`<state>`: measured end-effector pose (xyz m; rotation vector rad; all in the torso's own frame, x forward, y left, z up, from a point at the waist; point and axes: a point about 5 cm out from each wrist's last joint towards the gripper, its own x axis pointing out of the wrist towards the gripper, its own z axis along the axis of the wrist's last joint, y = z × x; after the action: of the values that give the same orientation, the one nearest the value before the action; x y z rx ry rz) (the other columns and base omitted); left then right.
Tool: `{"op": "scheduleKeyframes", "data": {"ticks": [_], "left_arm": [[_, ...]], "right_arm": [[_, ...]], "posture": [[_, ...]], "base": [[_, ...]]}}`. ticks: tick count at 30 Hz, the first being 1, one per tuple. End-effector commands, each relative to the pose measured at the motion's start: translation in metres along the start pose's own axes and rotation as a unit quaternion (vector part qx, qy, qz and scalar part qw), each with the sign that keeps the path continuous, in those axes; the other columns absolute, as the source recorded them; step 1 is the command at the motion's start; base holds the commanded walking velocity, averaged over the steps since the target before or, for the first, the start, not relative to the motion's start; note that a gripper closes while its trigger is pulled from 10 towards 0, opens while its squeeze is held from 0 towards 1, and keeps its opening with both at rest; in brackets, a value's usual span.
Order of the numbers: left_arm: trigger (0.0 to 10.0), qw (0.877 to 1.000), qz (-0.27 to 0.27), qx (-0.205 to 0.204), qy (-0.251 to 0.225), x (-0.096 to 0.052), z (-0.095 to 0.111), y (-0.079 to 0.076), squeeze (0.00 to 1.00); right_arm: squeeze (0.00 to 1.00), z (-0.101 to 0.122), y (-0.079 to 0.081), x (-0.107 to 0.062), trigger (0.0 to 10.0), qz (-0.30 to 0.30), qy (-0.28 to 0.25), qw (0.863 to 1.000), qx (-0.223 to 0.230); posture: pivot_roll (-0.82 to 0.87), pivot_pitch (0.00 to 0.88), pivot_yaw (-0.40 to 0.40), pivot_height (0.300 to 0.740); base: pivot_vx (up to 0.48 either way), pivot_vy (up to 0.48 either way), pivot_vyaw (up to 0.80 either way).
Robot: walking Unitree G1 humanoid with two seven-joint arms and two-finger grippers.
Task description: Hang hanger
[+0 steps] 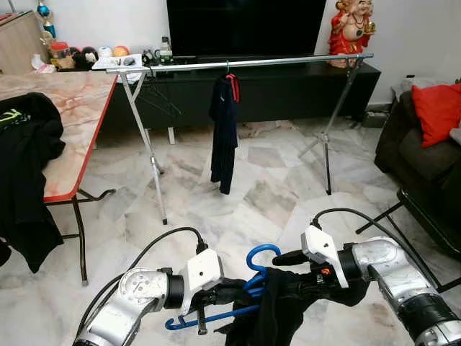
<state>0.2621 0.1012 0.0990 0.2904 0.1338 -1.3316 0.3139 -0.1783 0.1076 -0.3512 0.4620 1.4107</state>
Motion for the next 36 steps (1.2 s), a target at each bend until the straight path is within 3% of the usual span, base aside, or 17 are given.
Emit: {"op": "scheduleKeyframes", "data": {"ticks": [1, 36], "left_arm": [[10.0, 1.0, -0.011, 0.02, -0.019, 0.004, 0.012, 0.002, 0.0], [10.0, 0.997, -0.05, 0.056, -0.006, 0.009, 0.019, 0.003, 0.0]], "right_arm": [[0.0, 0.008, -0.005, -0.002, 0.0, -0.012, -0.012, 1.0, -0.006], [0.0, 0.001, 0.008, 0.007, 0.0, 0.039, -0.023, 0.999, 0.022]], "posture": [[0.04, 0.059, 0.01, 0.74], [0.05, 0.064, 0.007, 0.74]], "base": [[0.0, 0.0, 0.0], [0.0, 0.0, 0.0]]}}
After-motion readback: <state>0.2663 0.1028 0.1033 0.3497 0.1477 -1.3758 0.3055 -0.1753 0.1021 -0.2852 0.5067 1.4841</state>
